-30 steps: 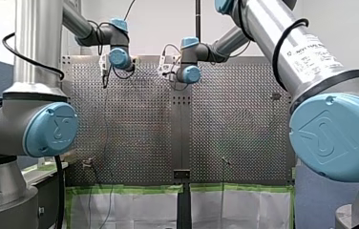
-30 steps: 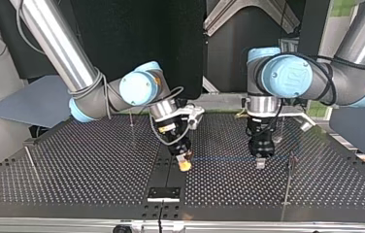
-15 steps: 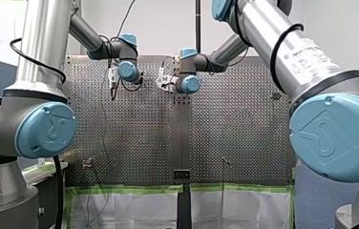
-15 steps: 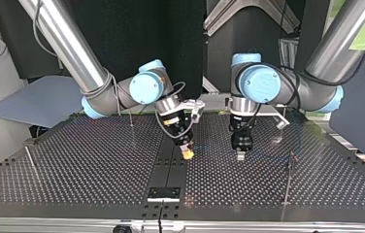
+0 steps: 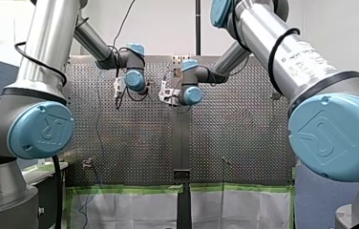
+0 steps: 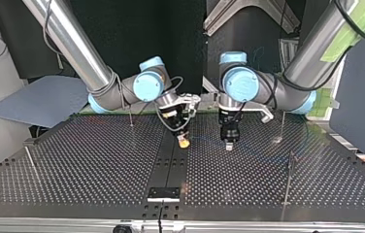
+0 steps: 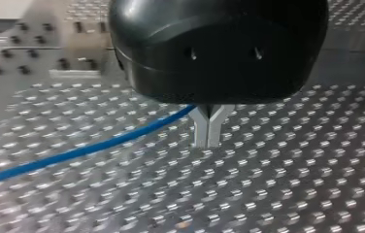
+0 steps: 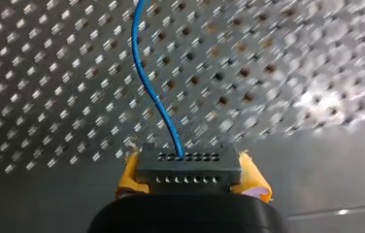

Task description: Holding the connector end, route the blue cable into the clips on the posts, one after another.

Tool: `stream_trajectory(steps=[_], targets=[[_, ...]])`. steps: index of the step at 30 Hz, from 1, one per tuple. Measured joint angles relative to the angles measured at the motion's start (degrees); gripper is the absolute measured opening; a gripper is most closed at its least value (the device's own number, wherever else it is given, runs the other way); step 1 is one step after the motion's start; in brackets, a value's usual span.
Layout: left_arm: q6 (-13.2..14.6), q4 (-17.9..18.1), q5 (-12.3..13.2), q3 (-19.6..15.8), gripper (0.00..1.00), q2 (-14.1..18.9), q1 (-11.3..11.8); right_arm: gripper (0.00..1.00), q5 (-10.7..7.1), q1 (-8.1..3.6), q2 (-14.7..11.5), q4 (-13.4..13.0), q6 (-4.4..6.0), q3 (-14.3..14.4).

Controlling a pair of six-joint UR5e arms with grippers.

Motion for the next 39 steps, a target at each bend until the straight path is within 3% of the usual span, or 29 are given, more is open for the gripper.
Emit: stream_trajectory(steps=[9,19,27,39], targets=[[0.47,0.93,-1.23,0.01,0.0,-3.84,-1.76,0.0,1.95,-0.87,2.22,-0.29,-1.37,2.65],[0.83,1.8,-1.62,0.01,0.0,-7.59,-3.46,0.0,2.27,-1.47,4.47,-0.6,-1.96,4.3],[-0.17,3.91,-1.82,-0.1,0.0,-11.4,-4.76,0.0,2.18,-2.7,4.74,-3.82,-2.04,7.7],[-1.89,7.68,-1.53,-2.52,0.0,-12.04,-5.32,0.0,2.02,-3.66,5.34,-6.63,-2.12,11.68]])
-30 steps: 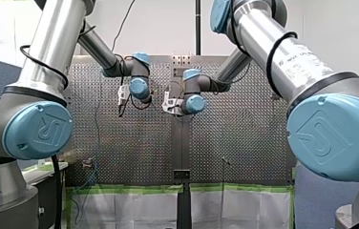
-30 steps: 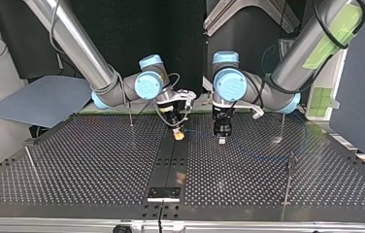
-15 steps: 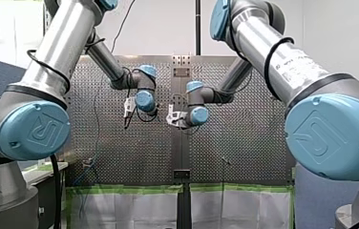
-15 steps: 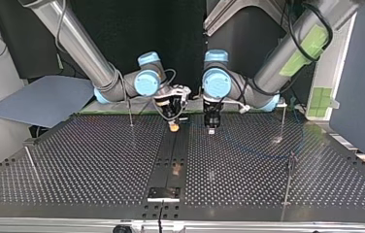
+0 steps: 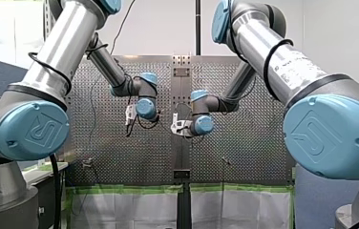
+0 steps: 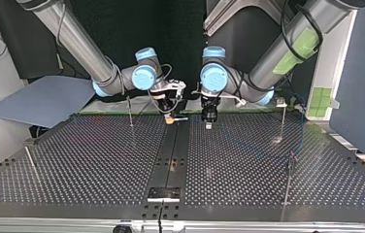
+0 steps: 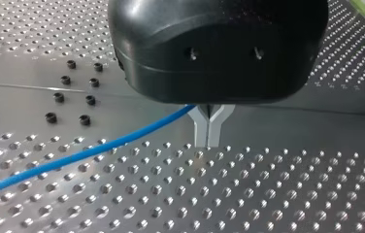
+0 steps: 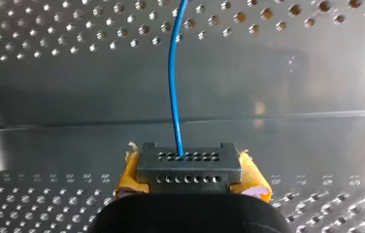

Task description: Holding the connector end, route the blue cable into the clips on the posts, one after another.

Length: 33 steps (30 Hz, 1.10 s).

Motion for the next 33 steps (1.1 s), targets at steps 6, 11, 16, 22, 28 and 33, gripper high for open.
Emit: stream_trajectory(steps=[6,11,16,22,28,33], targets=[[0.51,0.39,0.74,-0.04,0.0,-2.4,-0.86,0.0,-0.07,-0.23,0.01,-1.84,-0.02,2.34],[0.03,2.28,0.54,-0.05,0.0,-5.0,-2.04,0.0,-0.05,-0.51,0.02,-4.2,-0.11,4.86],[-0.85,4.42,0.34,-0.05,0.0,-7.54,-2.96,0.0,0.17,-1.25,0.07,-6.24,-0.53,7.34],[-1.88,5.18,0.4,-0.05,0.0,-10.46,-3.57,0.0,0.31,-2.12,0.23,-8.77,-0.37,10.52],[-3.22,6.12,0.74,-0.05,0.0,-13.82,-3.91,0.0,0.36,-2.86,0.7,-11.3,-0.04,11.8],[-4.11,8.17,1.04,-0.05,0.0,-16.19,-4.24,0.0,1.13,-3.25,2.63,-11.99,-0.14,11.89]])
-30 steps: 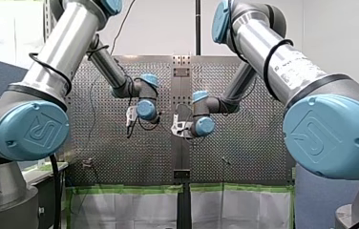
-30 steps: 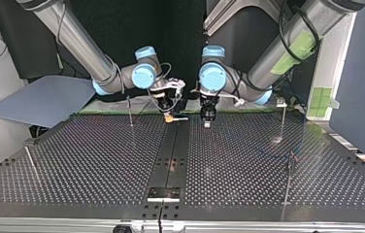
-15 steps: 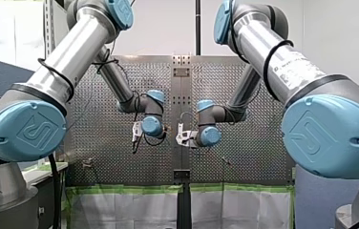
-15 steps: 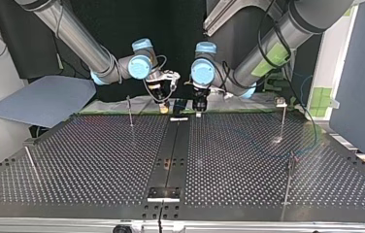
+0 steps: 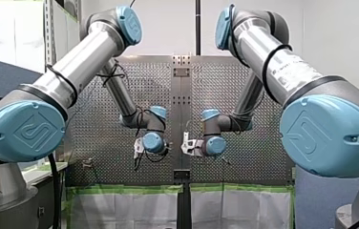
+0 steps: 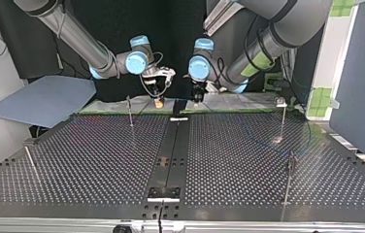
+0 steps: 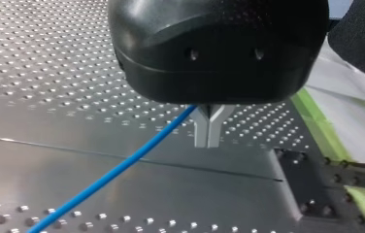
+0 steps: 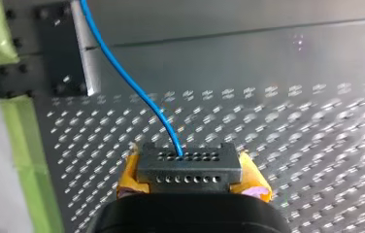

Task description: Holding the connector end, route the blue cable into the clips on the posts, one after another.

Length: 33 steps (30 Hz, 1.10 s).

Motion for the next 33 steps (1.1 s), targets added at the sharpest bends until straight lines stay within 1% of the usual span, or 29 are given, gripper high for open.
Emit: stream_trajectory(steps=[3,9,12,18,21,24,27,30,33], targets=[[-0.17,1.35,0.2,0.0,0.0,-1.48,-0.17,0.0,0.51,-0.12,1.51,-1.01,0.15,0.01],[-0.06,4.37,0.92,0.0,0.0,-4.67,-0.31,0.0,0.77,-0.41,4.54,-3.85,0.81,-0.02],[-0.04,5.64,1.19,0.0,0.0,-5.98,-0.31,0.0,1.0,-0.54,6.11,-5.29,0.8,-0.03],[-0.22,8.53,1.43,0.0,0.0,-9.04,-0.3,0.0,2.05,-0.68,9.15,-7.76,0.74,-0.02],[-0.22,8.99,1.35,0.0,0.0,-10.21,-0.35,0.0,2.9,-0.69,10.7,-9.06,0.69,-0.03],[-0.01,8.49,1.11,0.0,0.0,-10.69,-0.54,0.0,3.39,-0.7,12.29,-10.06,0.67,-0.02],[0.14,8.07,0.98,0.0,0.0,-10.85,-0.8,0.0,3.55,-0.75,13.94,-11.06,0.7,-0.02],[0.23,7.97,0.87,0.0,0.0,-11.04,-1.01,0.0,3.55,-1.03,15.63,-12.36,0.68,-0.03],[0.69,8.24,0.8,0.0,0.0,-12.02,-1.27,0.0,3.54,-1.33,17.3,-13.27,0.61,-0.02]])
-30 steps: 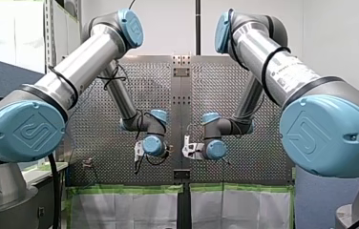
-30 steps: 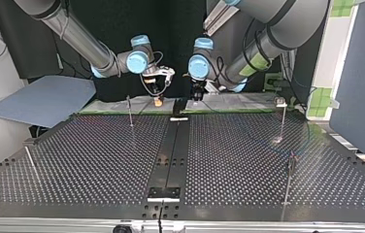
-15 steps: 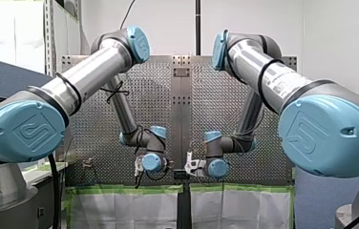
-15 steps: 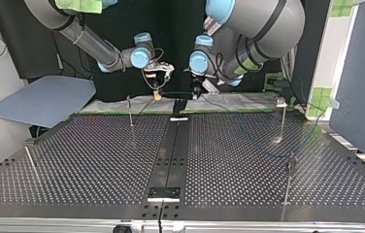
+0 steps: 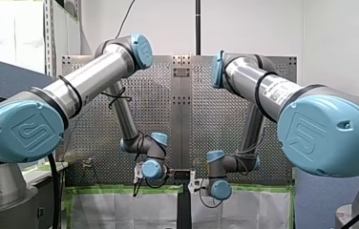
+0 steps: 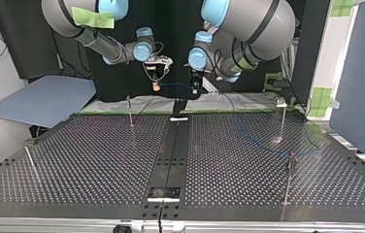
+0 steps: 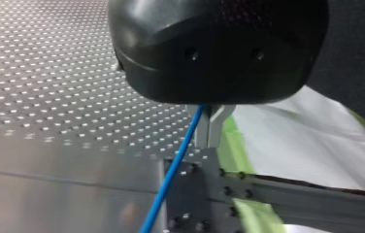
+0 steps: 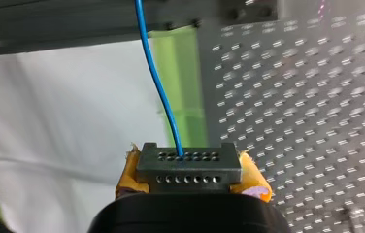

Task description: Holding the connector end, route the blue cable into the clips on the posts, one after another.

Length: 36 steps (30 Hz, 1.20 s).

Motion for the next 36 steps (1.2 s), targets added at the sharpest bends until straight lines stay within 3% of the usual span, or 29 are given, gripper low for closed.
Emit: stream_trajectory(steps=[9,15,23,30,36], targets=[[0.82,3.66,0.04,0.0,0.0,-4.34,-1.13,0.0,0.19,-0.94,4.31,-0.43,-0.63,0.99],[1.5,4.2,-0.45,0.0,0.0,-5.31,-3.0,0.0,0.66,-1.7,4.9,-1.97,-1.01,3.35],[2.58,2.87,-1.76,0.0,0.0,-5.37,-5.88,0.0,1.36,-2.76,1.69,-5.55,-0.39,7.29],[3.04,0.29,-5.07,0.0,0.0,-5.38,-9.34,0.0,2.26,-3.16,-1.76,-8.85,-0.16,10.76],[3.13,-0.13,-7.91,0.0,0.0,-5.38,-12.21,0.0,2.76,-3.81,-4.73,-11.12,0.93,13.73]])
